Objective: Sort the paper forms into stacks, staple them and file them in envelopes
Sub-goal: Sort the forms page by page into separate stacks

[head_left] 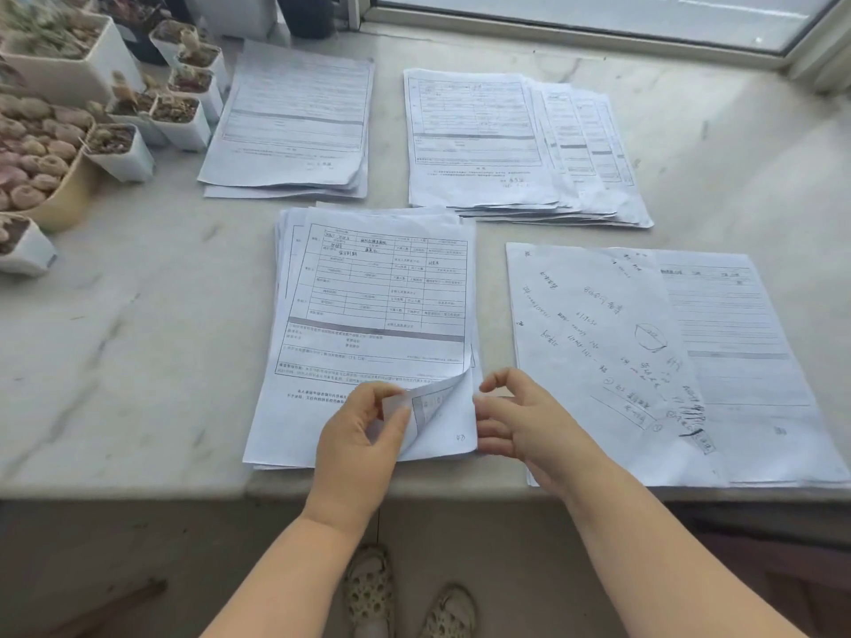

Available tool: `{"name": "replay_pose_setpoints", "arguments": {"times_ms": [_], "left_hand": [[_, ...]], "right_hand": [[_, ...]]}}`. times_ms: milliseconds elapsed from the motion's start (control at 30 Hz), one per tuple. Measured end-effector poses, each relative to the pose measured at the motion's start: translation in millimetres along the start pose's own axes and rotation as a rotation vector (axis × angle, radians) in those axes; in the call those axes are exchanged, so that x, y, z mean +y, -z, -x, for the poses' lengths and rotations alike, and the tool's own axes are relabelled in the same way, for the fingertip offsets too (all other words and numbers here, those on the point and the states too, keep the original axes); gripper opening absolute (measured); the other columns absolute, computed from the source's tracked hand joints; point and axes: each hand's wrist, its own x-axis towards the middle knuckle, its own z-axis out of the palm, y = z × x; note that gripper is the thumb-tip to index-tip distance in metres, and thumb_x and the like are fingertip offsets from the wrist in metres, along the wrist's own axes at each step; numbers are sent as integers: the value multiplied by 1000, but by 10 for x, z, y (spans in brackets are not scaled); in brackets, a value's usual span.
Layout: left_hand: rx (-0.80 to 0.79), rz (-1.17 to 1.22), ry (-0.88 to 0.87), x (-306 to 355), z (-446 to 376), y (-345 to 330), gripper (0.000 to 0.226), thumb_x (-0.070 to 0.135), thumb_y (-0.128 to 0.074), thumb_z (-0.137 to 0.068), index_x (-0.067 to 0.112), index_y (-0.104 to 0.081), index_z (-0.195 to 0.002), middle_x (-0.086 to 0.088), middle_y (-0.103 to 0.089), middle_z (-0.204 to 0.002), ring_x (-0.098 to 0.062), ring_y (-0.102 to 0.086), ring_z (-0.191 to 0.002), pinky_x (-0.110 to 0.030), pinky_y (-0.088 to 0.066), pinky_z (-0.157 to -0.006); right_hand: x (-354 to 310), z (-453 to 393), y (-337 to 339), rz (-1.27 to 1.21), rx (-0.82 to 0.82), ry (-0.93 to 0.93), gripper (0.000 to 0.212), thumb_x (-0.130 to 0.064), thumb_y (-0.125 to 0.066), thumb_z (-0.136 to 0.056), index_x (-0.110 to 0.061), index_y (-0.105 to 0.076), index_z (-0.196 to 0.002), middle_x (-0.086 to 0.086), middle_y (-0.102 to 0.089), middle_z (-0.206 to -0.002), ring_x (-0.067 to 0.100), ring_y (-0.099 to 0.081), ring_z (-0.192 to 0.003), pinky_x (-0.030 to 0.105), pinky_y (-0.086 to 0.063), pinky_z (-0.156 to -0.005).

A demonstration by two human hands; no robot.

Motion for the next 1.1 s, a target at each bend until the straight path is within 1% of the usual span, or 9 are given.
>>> {"name": "replay_pose_setpoints", "arguments": {"times_ms": [67,167,267,433,533,700,867,967,1100], "left_hand": [[16,-45,-50,29,13,-4,28,19,-60,-89,36,-55,-111,10,-42,-57,-7,-40,-53,-19,-39,-60],[-23,-83,-149,62,17,30,25,15,-51,-89,35,-62,-100,13,-57,-79,-2,-55,-72,-9,-39,-70],[-146,-204,-236,8,7,78,10,32,-63,-79,31,-66,-88,14,-54,-87,-3,-55,-89,-10,-38,-80],[-262,-277,-276,-27,-15,164,34,50,-70,-68,37,-62,-99,20,-54,-93,4,-50,-97,-4,-33,-85],[-248,-208,-227,-26,-43,191,29,51,-70,-67,41,-67,-94,10,-65,-94,6,-53,-100,3,-26,-88],[-248,-175,-212,-70,-71,211,22,46,-66,-72,41,-68,-94,12,-68,-92,-10,-62,-87,-1,-34,-83],[-37,-177,-155,-68,-85,168,24,50,-46,-83,41,-55,-103,-1,-61,-73,-16,-54,-64,-21,-43,-60],[-28,-284,-202,-77,-118,155,33,47,-41,-85,42,-44,-117,-3,-43,-55,-13,-42,-51,-18,-35,-51],[-91,-286,-184,-100,-88,163,46,42,-45,-85,45,-34,-130,-4,-51,-60,-14,-44,-53,-21,-38,-53]], "right_hand": [[47,10,27,64,-72,33,19,-3,-60,-92,-15,-49,-102,5,-54,-70,11,-59,-63,23,-53,-65],[108,-28,32,196,-109,124,27,5,-60,-87,-16,-49,-100,6,-40,-66,17,-49,-65,27,-48,-67],[128,-92,-5,214,-47,183,25,2,-61,-87,-18,-49,-98,3,-45,-60,19,-46,-62,30,-45,-63],[147,-179,-99,198,38,227,30,-10,-71,-84,-28,-48,-88,11,-44,-58,19,-45,-56,29,-39,-53],[147,-226,-149,211,106,231,31,-12,-76,-81,-23,-47,-86,-5,-41,-46,18,-46,-51,26,-37,-53],[116,-214,-137,153,63,184,24,-10,-74,-83,-13,-51,-80,-1,-42,-49,12,-41,-45,24,-32,-48],[82,-132,47,101,-152,123,31,5,-63,-88,-13,-60,-113,-6,-43,-57,12,-49,-58,25,-43,-62],[92,-139,25,156,-82,170,36,4,-66,-85,-18,-60,-113,0,-48,-57,16,-48,-56,27,-43,-62],[74,-166,-99,129,24,195,41,-3,-72,-83,-26,-52,-111,10,-50,-63,17,-50,-59,25,-43,-55]]}}
